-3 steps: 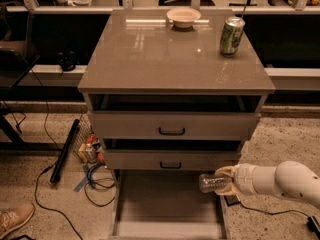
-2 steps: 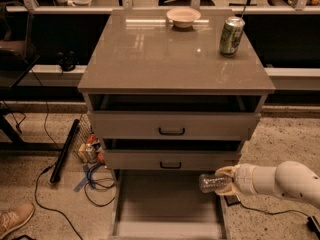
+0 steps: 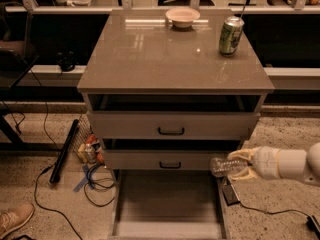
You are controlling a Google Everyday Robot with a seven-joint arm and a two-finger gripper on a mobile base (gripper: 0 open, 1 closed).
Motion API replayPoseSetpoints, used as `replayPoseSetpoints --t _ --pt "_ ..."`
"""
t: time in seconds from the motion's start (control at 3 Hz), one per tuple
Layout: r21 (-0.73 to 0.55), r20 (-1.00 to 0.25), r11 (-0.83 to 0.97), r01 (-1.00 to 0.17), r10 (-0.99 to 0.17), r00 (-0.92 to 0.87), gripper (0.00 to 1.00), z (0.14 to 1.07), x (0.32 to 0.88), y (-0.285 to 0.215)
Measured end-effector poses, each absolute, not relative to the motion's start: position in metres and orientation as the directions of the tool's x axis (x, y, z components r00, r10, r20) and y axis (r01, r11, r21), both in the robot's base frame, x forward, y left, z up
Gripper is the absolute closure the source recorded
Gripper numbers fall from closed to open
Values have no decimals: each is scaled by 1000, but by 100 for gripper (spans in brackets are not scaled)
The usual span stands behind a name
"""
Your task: Pick water bottle from bottom drawer and place on counter
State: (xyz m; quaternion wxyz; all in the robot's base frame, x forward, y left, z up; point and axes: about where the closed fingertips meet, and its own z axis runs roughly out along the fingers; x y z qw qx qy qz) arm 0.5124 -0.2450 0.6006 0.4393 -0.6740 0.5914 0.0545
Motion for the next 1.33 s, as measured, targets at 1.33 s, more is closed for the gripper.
replayPoseSetpoints --t 1.33 --pt "-673 -598 117 -730 -666 445 100 781 528 -281"
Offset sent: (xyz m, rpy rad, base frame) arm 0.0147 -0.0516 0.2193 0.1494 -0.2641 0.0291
